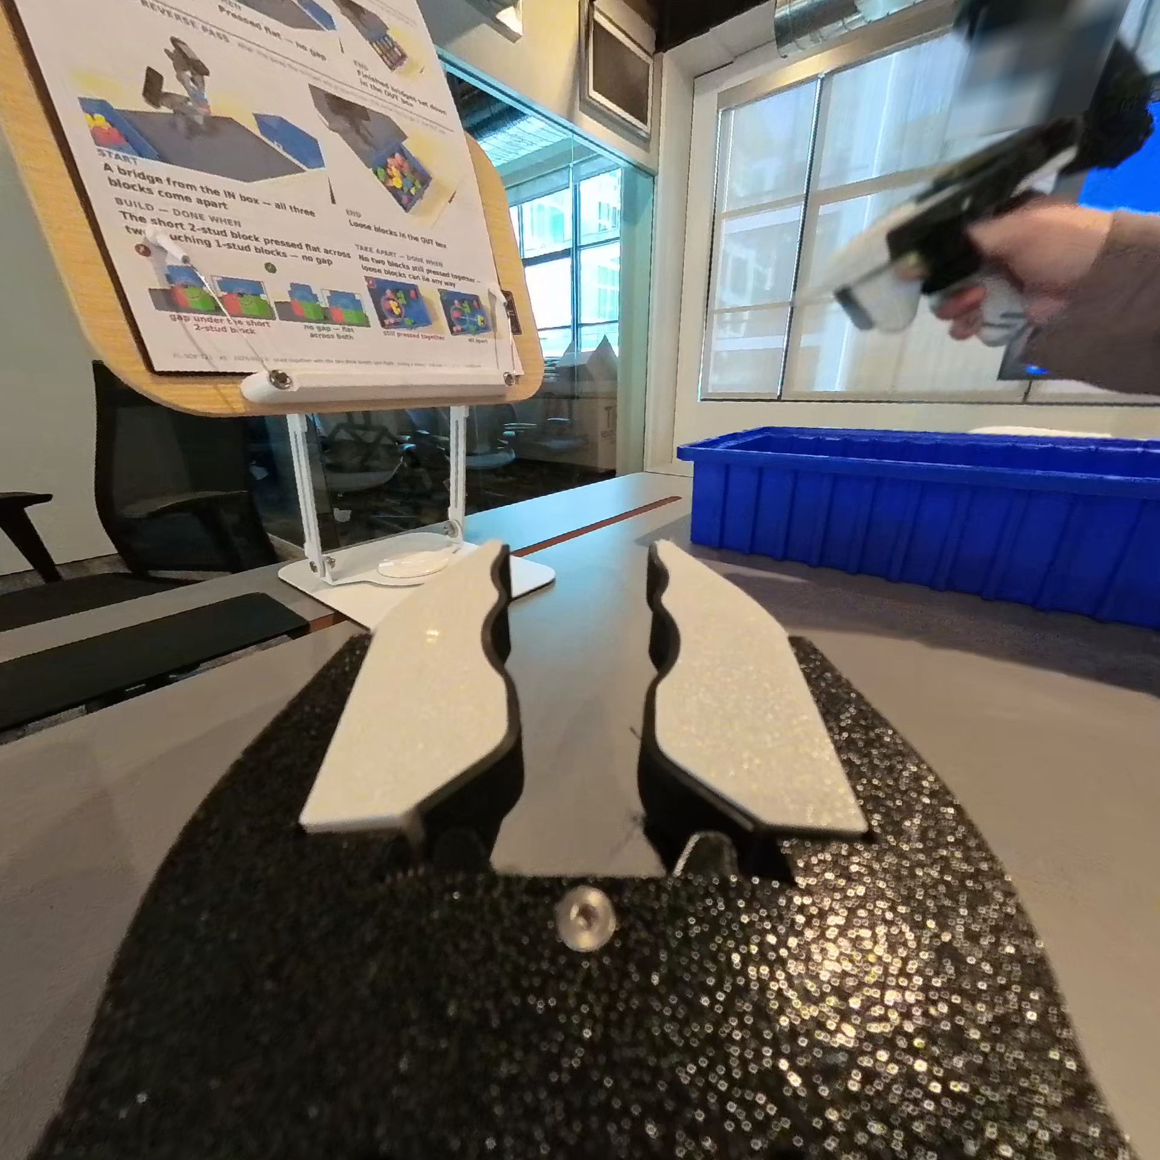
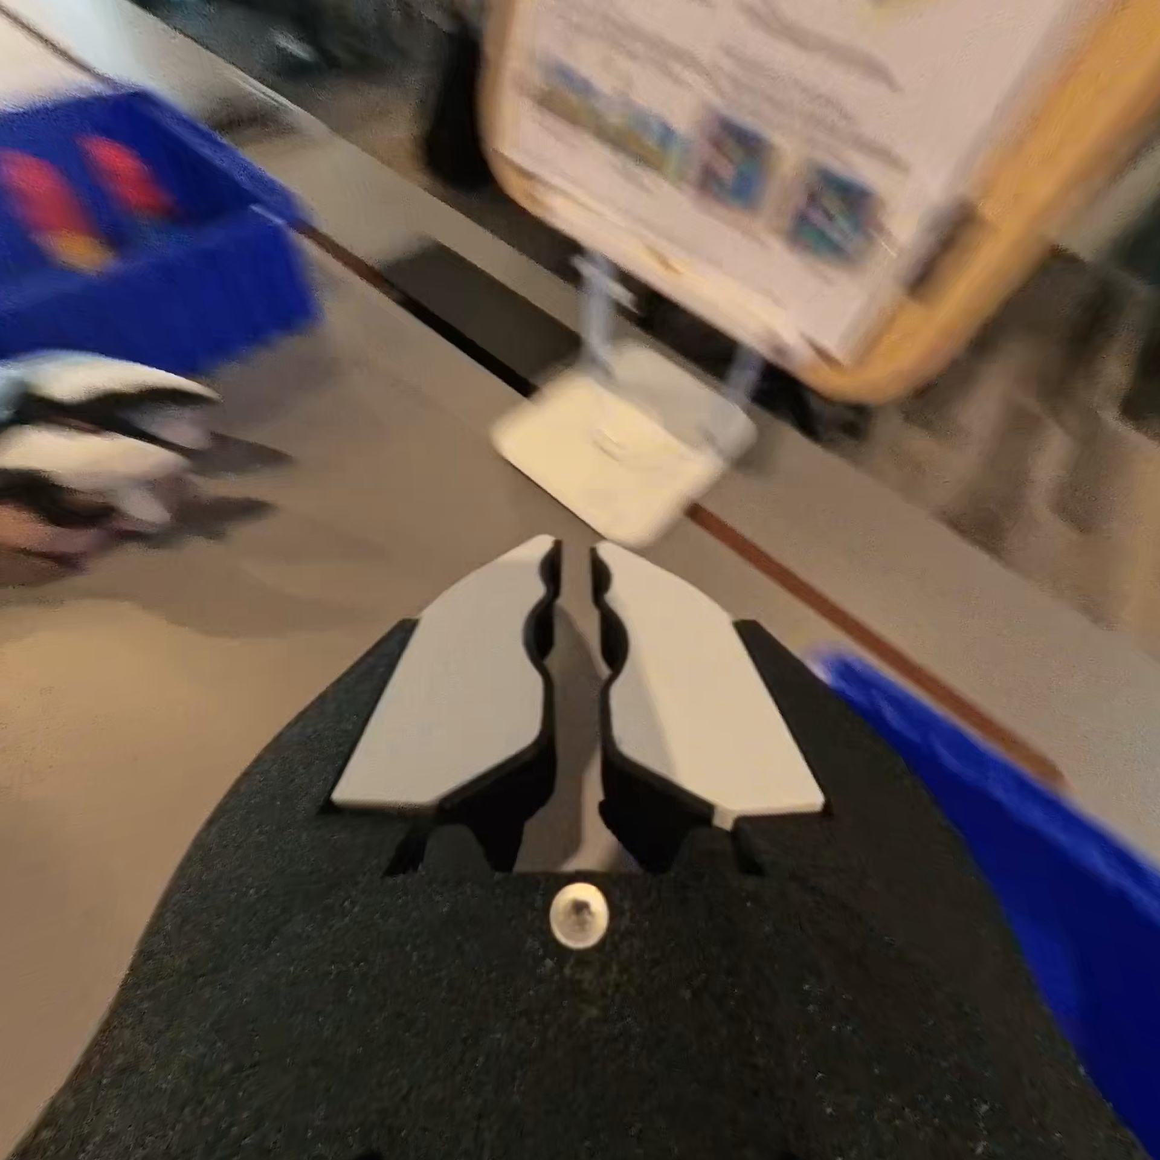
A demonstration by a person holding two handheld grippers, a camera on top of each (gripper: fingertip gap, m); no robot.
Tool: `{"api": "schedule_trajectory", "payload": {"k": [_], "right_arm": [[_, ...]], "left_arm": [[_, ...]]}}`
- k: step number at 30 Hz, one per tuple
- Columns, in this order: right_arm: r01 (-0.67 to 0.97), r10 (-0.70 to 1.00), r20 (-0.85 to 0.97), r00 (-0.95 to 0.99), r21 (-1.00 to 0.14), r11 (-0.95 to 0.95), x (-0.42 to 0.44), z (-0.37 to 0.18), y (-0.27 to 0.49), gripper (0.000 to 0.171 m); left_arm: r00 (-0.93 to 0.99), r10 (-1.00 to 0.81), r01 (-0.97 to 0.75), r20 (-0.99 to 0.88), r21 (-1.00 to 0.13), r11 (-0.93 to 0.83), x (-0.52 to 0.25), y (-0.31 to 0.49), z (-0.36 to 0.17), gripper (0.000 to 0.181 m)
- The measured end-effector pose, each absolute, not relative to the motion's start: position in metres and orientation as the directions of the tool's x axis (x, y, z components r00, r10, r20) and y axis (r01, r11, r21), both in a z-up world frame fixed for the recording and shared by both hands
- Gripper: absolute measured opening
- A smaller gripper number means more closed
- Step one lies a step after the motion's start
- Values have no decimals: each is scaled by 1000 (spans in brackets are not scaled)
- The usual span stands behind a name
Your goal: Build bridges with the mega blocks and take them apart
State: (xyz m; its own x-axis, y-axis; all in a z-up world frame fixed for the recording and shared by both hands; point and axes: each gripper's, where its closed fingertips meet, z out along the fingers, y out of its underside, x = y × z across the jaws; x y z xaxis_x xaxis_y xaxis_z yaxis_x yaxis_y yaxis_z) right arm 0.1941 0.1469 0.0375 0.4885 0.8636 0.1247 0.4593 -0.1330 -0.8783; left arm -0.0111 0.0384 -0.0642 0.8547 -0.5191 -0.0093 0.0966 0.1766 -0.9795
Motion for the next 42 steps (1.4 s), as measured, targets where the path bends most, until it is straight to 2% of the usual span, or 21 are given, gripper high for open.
{"api": "schedule_trajectory", "payload": {"k": [3,7,10,12,15,17,19,22,28,29,30,32,34,36,42], "right_arm": [[439,976,113,187,-898,20,92,56,95,33],[461,973,170,-155,-859,224,-28,58,40,41],[513,937,190,-293,-796,322,-113,49,18,46],[561,921,122,-370,-760,327,-168,37,0,48],[637,900,30,-435,-696,331,-244,12,-25,50],[691,880,54,-472,-598,407,-286,-15,-33,41],[736,862,98,-497,-479,479,-319,-47,-32,39],[801,864,87,-496,-339,494,-353,-87,-36,56],[866,895,51,-443,-233,442,-384,-130,-40,61],[874,900,60,-432,-221,434,-386,-134,-39,58],[875,900,96,-424,-214,435,-388,-134,-34,42],[871,893,120,-434,-198,450,-386,-131,-30,41],[859,888,128,-443,-222,461,-380,-118,-26,40],[840,892,124,-434,-302,451,-369,-93,-24,40],[635,936,136,-326,-702,323,-293,20,-3,40]], "left_arm": [[858,-514,106,-2,-978,181,-13,38,-63,41],[855,-518,102,-6,-978,180,-12,38,-64,41],[854,-521,92,-15,-979,179,-10,38,-64,41],[853,-521,89,-19,-979,183,-10,37,-64,41],[852,-524,98,-16,-977,189,-11,36,-63,40],[852,-524,114,-2,-975,189,-12,36,-62,40],[850,-526,133,17,-974,184,-15,36,-62,41],[848,-529,161,43,-971,179,-18,37,-61,41],[846,-531,171,53,-970,174,-18,37,-61,41],[846,-531,165,48,-971,175,-18,37,-61,41],[846,-532,159,42,-971,176,-17,37,-61,41],[845,-533,151,31,-971,183,-16,36,-61,41],[845,-534,148,27,-971,186,-15,35,-61,41],[845,-535,148,28,-972,183,-15,35,-61,41],[841,-540,150,32,-973,176,-15,36,-61,41]]}}
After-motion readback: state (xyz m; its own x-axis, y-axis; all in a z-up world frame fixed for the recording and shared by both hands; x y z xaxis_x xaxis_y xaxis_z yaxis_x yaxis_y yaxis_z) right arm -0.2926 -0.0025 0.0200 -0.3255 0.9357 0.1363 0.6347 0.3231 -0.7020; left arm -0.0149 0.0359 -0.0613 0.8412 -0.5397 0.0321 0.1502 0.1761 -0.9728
